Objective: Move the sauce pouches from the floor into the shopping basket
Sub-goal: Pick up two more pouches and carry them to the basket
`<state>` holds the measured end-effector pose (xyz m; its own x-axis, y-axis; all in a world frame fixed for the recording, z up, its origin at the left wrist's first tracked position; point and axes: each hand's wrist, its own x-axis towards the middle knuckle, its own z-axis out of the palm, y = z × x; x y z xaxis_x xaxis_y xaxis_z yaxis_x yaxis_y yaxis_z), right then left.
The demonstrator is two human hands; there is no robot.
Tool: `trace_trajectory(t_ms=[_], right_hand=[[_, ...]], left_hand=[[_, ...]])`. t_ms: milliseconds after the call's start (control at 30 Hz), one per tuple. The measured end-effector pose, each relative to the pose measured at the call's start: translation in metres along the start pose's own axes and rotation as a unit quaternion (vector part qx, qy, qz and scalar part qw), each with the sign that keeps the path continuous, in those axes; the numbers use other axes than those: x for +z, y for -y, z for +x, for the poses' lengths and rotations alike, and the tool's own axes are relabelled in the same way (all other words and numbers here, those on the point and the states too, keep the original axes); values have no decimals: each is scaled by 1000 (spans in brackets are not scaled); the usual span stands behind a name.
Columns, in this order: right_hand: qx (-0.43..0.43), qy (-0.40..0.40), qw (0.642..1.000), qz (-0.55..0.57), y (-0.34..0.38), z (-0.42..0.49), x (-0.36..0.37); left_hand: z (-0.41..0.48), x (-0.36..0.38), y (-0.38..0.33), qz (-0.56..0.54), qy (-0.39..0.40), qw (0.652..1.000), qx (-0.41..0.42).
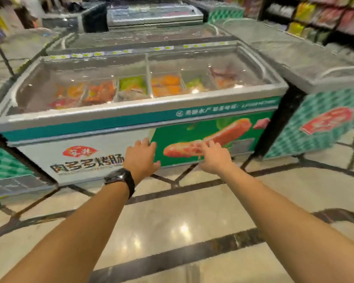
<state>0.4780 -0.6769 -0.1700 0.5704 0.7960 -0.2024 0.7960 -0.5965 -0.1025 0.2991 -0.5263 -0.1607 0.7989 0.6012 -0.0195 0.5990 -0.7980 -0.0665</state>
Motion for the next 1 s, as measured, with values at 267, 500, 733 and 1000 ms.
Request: trace_trajectory(t_ms=[267,500,733,1000], right_hand=[[219,4,974,49,-193,-43,-6],[385,-12,919,77,-300,-64,-12],[506,3,857,99,-364,-72,-9],[601,-4,790,123,-449,-106,-4]], left_hand=[[114,-20,-191,12,4,976,216],[206,-23,-324,11,-27,925,378],[275,-18,-432,-4,10,872,489],[306,-21,-552,3,5,819,573]])
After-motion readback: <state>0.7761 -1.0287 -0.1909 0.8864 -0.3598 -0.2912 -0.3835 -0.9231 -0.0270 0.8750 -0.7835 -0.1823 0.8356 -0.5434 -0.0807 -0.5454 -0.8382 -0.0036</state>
